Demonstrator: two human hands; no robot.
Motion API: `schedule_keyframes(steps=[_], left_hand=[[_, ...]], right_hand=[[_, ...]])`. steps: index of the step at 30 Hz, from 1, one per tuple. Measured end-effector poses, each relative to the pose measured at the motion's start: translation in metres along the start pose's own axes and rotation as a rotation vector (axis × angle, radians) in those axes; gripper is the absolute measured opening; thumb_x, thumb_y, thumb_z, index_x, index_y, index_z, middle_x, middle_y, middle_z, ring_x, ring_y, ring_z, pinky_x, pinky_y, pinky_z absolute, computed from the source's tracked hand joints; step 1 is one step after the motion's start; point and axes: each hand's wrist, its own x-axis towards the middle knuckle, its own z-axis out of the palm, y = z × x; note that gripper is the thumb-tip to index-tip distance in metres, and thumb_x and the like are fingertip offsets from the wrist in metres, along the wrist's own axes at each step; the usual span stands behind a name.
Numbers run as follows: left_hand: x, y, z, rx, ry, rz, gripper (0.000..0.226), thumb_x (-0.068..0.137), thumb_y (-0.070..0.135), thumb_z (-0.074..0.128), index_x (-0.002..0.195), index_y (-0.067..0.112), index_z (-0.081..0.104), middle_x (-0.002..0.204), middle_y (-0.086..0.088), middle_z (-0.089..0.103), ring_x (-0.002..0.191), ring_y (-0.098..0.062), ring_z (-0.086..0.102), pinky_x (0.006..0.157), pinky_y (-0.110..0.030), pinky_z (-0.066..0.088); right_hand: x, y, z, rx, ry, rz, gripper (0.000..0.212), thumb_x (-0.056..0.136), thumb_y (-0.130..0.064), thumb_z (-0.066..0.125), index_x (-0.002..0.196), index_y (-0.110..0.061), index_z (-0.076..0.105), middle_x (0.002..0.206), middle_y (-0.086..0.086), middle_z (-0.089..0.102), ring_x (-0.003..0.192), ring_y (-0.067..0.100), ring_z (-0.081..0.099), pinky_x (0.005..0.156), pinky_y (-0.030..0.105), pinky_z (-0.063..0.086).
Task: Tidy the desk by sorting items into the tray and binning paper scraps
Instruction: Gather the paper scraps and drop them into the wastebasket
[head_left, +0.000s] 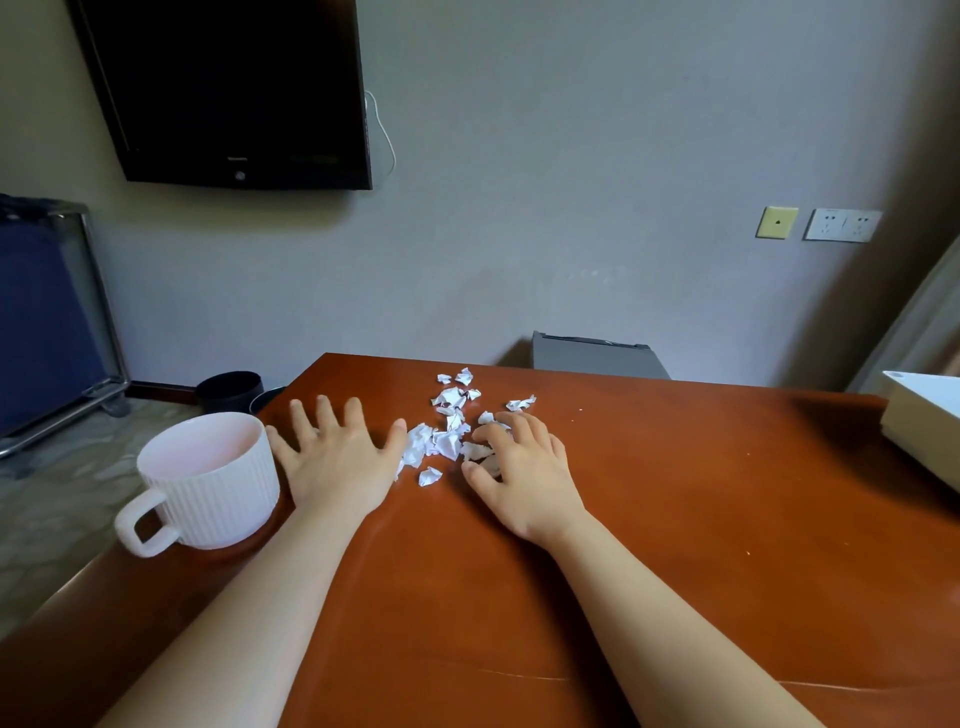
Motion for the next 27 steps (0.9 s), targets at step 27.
schedule_keyframes(steps=[27], left_hand=[[0.031,-0.004,0.01,-0.081,-0.076,0.039,0.062,0.093,0.057,0.028,0.137,0.016,0.041,0.141,-0.011,0.044,0.131,-0.031,0.037,0.107,-0.049,0.028]], right_hand=[[0.012,0.007,0.003,0.106,-0.058,0.017,0.049,0.091,-0.053,0.042,0.133,-0.029,0.043,0.147,-0.003,0.034,0.141,0.019,0.018,0.113,0.038,0.015]])
